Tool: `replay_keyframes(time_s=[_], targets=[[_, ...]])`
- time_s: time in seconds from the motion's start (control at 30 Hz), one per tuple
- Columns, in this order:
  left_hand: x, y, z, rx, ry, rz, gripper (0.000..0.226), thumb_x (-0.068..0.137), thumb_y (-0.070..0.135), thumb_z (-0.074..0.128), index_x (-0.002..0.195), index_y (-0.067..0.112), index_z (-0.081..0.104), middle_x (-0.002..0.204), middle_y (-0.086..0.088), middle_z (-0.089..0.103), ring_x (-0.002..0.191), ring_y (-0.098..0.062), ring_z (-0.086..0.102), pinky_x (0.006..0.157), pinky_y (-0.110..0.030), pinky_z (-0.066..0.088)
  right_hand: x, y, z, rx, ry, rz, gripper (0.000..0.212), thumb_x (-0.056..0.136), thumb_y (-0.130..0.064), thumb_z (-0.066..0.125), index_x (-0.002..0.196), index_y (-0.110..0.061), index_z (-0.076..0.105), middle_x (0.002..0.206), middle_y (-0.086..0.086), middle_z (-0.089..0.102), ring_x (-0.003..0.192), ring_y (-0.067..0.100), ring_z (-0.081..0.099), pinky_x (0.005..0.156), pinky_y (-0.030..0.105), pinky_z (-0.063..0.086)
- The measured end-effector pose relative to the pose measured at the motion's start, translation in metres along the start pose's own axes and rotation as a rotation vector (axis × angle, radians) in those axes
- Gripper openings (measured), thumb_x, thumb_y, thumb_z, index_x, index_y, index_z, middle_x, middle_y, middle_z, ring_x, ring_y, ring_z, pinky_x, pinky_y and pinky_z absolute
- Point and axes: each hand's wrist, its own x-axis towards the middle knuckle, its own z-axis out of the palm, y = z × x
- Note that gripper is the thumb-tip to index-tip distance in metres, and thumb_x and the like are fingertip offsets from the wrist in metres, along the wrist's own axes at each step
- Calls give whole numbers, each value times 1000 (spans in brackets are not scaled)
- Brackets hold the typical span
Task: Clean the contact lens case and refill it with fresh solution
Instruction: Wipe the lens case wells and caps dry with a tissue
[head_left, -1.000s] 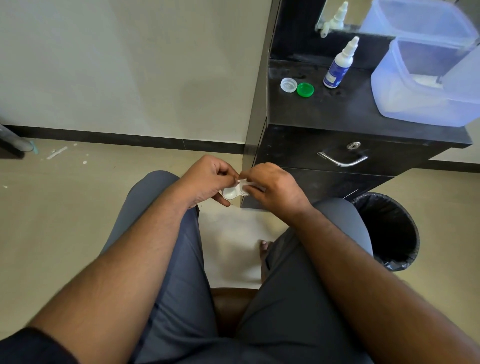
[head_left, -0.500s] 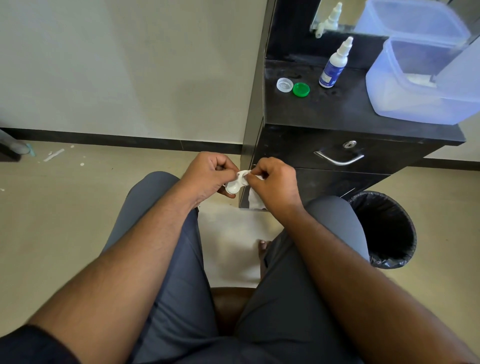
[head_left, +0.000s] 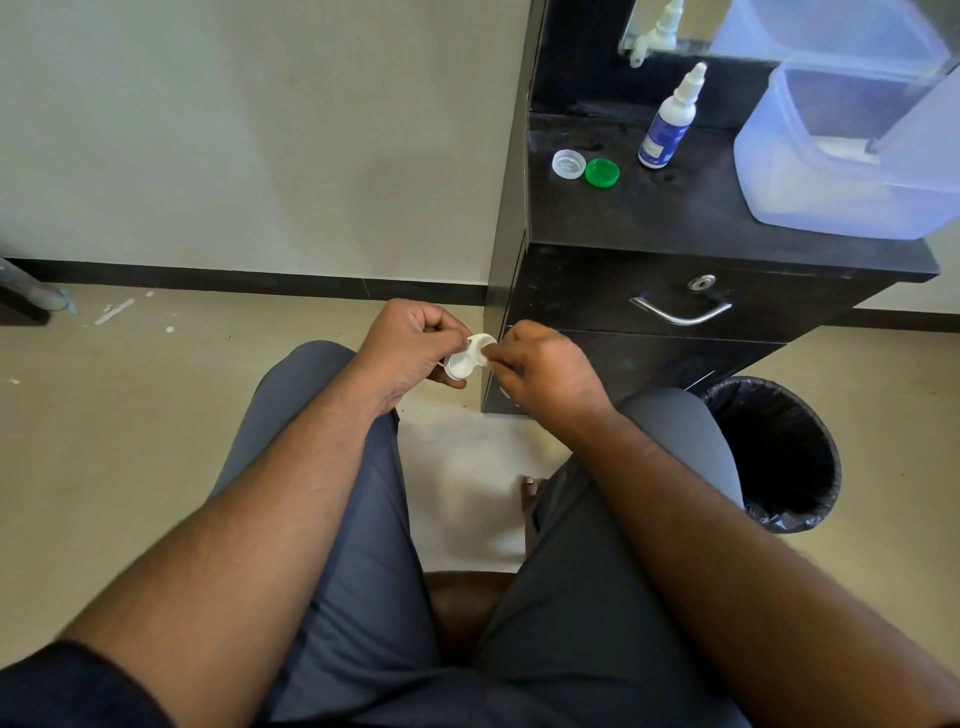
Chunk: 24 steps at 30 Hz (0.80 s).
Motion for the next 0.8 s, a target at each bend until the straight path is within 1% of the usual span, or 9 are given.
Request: replay_keyframes(time_s=[0.17,0.3,0.37,0.43,0.53,0.6,0.67,0.73,0.8], targets=[[-2,4,1,-46,27,-11,9,81,-6,66,76,-1,71,78,-12,69,62,-20,66,54,-37,59,0,-9,4,-180,-3,-23,24,96,-14,51,116,-10,64,95,8,58,81,20,53,65,32,52],[-4,1,2,-68,40,-19,8,81,-6,66,76,-2,71,76,-12,70,60,-20,66,54,-37,59,2,-16,10,-26,15,162,22,96,-15,52,109,-9,69,97,8,62,81,22,58,72,34,53],[-6,0,3,-49,49,-6,6,81,-6,67,79,-3,72,78,-13,70,62,-21,66,53,-35,58,1,-19,10,191,29,307,20,96,-15,55,102,-6,71,97,9,65,82,21,60,72,28,51],[-8,-1,5,-16,56,17,6,80,-7,67,82,-6,72,79,-15,69,63,-22,66,51,-30,56,0,-23,8,570,51,537,15,92,-13,60,95,-4,72,94,9,68,83,21,62,71,23,51],[-10,-5,8,103,24,79,10,78,-11,64,82,-6,72,78,-18,69,63,-26,66,52,-35,60,-2,-28,5,1125,35,949,9,88,-12,66,94,-8,72,95,11,68,89,31,66,77,44,59],[-9,-7,9,172,-7,126,11,78,-10,63,81,-4,73,77,-17,69,65,-28,66,56,-38,60,-5,-29,1,1313,0,1127,11,87,-13,68,97,-12,68,97,12,66,87,33,65,72,49,59],[-8,-7,9,194,-13,157,12,77,-10,64,79,-3,72,77,-16,69,64,-24,66,55,-33,59,-6,-27,-1,1477,-11,1183,13,88,-13,66,101,-13,65,101,13,65,87,33,65,71,47,59],[-6,-6,8,171,10,157,13,77,-11,63,77,-1,72,75,-14,69,60,-17,64,53,-28,56,-7,-22,-4,1666,2,1142,12,90,-12,62,102,-12,64,107,15,66,93,32,65,74,46,57],[-5,-5,5,103,40,119,13,78,-11,63,77,0,71,74,-15,68,58,-17,63,52,-31,58,-4,-12,-10,1779,74,1061,10,93,-14,58,100,-13,66,104,14,66,92,28,64,75,44,55]])
